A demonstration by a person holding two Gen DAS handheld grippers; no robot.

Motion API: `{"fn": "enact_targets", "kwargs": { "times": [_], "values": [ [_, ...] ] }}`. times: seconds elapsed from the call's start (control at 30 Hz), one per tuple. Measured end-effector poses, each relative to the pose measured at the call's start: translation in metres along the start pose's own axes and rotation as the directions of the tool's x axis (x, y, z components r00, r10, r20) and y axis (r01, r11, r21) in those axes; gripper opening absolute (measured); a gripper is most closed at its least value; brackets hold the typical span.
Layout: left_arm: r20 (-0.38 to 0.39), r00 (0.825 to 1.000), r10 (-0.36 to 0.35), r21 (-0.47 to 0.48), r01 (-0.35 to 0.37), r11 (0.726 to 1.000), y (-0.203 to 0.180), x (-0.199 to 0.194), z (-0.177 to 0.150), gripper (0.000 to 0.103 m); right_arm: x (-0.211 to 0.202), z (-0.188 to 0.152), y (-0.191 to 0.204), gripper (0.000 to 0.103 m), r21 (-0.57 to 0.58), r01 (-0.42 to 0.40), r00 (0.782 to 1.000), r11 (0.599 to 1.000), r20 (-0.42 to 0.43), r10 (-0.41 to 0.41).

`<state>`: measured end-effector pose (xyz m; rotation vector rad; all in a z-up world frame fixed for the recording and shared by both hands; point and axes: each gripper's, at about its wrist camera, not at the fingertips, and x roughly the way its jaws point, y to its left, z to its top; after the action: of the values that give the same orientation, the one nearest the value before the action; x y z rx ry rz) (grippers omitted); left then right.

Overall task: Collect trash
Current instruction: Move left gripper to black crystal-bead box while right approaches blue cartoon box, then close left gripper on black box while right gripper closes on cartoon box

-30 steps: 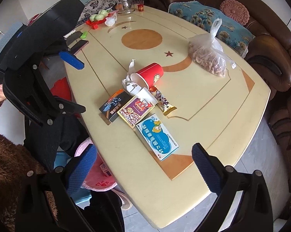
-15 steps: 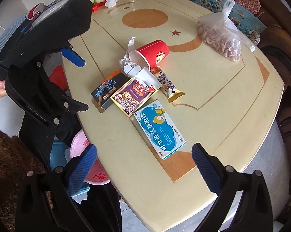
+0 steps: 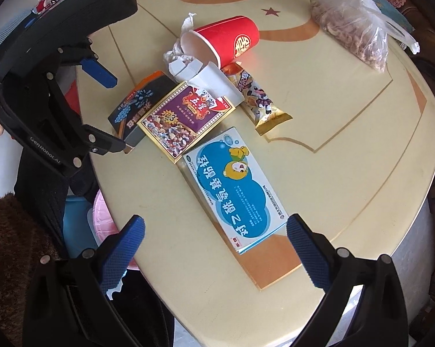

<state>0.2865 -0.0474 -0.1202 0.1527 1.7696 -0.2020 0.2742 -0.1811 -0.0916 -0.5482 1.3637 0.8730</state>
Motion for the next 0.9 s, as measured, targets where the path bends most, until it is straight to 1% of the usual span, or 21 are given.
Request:
{"fn": "enact_targets", "kwargs": {
  "times": [0.17, 0.23, 0.33, 0.63, 0.73, 0.83, 0.87, 0.9],
  "values": [
    [-0.012, 1.0, -0.007, -0.012, 0.006, 1.0, 0.005, 0.013, 0.003, 0.09, 0.018, 0.006, -0.003, 0.096, -0.009, 0.006, 1.0, 1.0, -0.028, -0.006],
    [-0.021, 1.0, -0.012, -0.021, 0.011, 1.0, 0.008, 0.019, 0.004, 0.089, 0.025, 0.008, -0.004, 0.096, -0.014, 0.021, 0.999, 1.0, -0.039, -0.022],
    [-0.032, 0.999, -0.013, -0.027, 0.012, 1.0, 0.011, 0.028, 0.004, 0.09, 0.033, 0.011, -0.006, 0.096, -0.015, 0.012, 0.999, 1.0, -0.051, -0.013],
    [-0.041, 0.999, -0.019, -0.064, 0.016, 0.998, 0.021, 0.05, 0.0, 0.089, 0.064, 0.014, -0.014, 0.096, -0.036, 0.056, 0.991, 0.998, -0.117, -0.06],
    [-0.036, 0.999, -0.025, -0.063, 0.023, 0.998, 0.025, 0.054, 0.0, 0.089, 0.071, 0.017, -0.017, 0.097, -0.029, 0.078, 0.989, 0.997, -0.123, -0.081],
    [-0.031, 0.999, -0.031, -0.062, 0.029, 0.998, 0.028, 0.055, 0.002, 0.089, 0.071, 0.017, -0.017, 0.096, -0.018, 0.092, 0.99, 0.996, -0.105, -0.093],
    [-0.03, 0.999, -0.033, -0.064, 0.031, 0.997, 0.029, 0.056, 0.005, 0.089, 0.071, 0.017, -0.018, 0.096, -0.006, 0.096, 0.991, 0.995, -0.095, -0.096],
    [-0.028, 0.999, -0.029, -0.064, 0.027, 0.998, 0.031, 0.056, 0.006, 0.086, 0.07, 0.016, -0.018, 0.096, 0.005, 0.102, 0.991, 0.995, -0.085, -0.102]
  ]
}}
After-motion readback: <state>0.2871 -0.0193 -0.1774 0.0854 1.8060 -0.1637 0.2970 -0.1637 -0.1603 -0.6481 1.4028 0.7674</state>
